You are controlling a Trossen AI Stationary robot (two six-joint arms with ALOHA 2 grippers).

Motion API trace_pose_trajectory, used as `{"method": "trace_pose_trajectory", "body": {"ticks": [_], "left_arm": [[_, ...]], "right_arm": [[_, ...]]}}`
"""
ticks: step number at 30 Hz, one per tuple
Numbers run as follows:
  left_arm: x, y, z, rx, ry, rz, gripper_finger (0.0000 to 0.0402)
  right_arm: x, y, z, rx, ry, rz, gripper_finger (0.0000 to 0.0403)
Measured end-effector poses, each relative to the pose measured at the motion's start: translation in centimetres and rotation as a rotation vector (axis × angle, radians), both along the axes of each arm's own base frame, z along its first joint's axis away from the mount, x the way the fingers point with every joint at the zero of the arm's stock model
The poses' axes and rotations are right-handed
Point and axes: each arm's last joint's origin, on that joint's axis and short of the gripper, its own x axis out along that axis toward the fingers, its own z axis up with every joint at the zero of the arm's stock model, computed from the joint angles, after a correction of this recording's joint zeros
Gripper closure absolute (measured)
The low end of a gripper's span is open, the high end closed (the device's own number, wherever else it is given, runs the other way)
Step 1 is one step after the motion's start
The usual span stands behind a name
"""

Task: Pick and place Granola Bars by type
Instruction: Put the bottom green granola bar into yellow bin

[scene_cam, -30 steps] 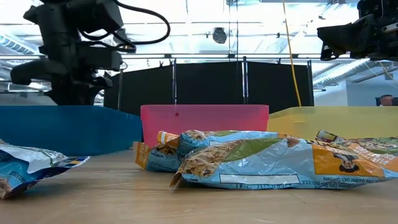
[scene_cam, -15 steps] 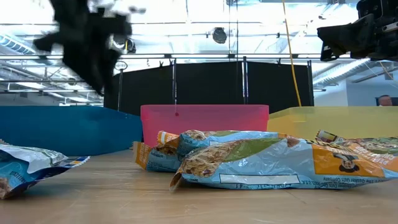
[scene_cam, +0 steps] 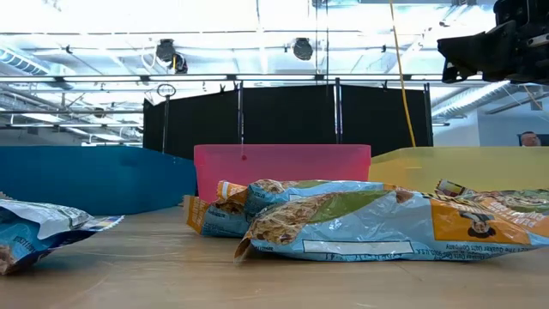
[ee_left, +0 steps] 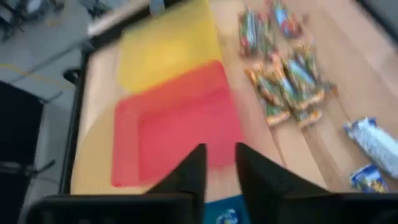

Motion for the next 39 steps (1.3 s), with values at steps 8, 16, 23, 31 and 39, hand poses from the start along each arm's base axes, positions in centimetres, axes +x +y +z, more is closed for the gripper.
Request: {"method": "trace_pose_trajectory", "body": {"ticks": [8, 16, 23, 31, 39], "left_arm": [[-7.6, 4.7, -3.7, -0.197, -0.258, -0.017, 0.0392], [-10.6, 6.4, -10.8, -0.285, -0.653, -0.148, 0.0398], [-11.3, 7.0, -14.9, -0.251, -0.675, -0.121, 0.0397], [-11.4, 7.5, -15.8, -0.193, -0.698, 0.019, 0.0395], [-11.4, 7.7, -15.8, -0.138, -0.697, 0.046, 0.0394]], "right_arm": [[0.0, 0.0, 0.1, 0.000, -0.007, 0.000, 0.0403], [-0.1, -0.1, 0.7, 0.004, -0.070, -0.048, 0.0403], [0.2, -0.4, 0.4, 0.075, -0.016, -0.167, 0.0403], [3.1, 1.0, 6.3, 0.094, 0.321, -0.180, 0.0403], [10.3, 7.3, 9.3, -0.086, 0.868, -0.258, 0.0403]]}}
